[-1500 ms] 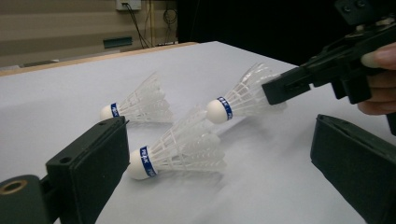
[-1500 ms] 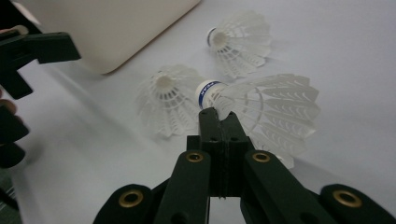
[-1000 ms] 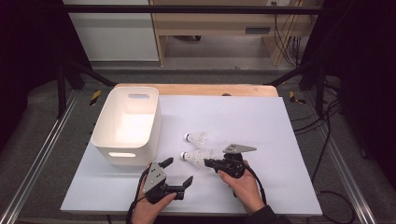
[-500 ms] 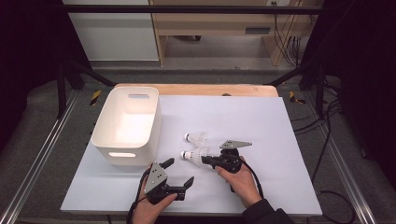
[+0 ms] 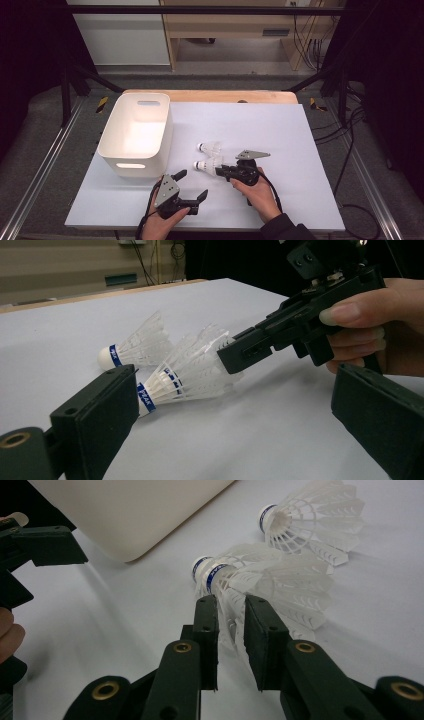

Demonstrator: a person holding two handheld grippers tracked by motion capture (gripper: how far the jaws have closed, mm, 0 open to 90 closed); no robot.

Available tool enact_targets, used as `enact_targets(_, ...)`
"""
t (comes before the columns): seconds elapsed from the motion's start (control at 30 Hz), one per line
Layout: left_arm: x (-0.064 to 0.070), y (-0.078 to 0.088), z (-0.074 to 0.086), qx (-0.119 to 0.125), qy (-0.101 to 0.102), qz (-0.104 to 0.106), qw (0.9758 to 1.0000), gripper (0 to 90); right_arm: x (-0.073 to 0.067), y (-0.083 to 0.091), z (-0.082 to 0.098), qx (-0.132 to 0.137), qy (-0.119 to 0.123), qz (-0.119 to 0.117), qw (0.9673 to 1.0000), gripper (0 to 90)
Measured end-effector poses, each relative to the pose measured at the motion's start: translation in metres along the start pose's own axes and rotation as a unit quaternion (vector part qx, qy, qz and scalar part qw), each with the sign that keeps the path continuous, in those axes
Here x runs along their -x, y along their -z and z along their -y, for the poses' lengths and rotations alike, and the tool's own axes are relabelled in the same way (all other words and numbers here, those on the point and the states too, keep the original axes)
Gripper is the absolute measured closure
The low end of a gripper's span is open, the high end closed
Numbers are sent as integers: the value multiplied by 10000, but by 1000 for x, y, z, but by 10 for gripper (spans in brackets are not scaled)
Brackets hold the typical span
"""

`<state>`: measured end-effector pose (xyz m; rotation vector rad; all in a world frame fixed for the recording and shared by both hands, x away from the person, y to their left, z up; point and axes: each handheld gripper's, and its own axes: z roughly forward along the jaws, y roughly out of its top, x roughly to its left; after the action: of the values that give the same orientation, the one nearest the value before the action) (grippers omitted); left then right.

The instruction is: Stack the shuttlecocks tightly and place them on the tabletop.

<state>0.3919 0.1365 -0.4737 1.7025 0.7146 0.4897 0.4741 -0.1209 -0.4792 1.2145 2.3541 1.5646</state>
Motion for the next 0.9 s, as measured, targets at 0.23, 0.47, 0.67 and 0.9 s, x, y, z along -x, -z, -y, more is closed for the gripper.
enact_targets(0.23, 0, 0, 0, -1, 4, 10, 10000, 49, -2, 6, -1, -14, 64, 131, 9999, 602)
enact_targets(0.47, 0, 0, 0, 6, 5, 23, 10000, 47, -4, 26, -8, 79, 212, 321, 9992, 393)
enact_targets(0.67, 1, 0, 0, 9, -20, 34, 10000, 46, -6, 35, -31, 195, 264, 522, 9981, 217)
enact_targets(0.9, 0, 0, 0, 33, -10, 27, 10000, 46, -4, 21, -65, 42, 249, 655, 9975, 153)
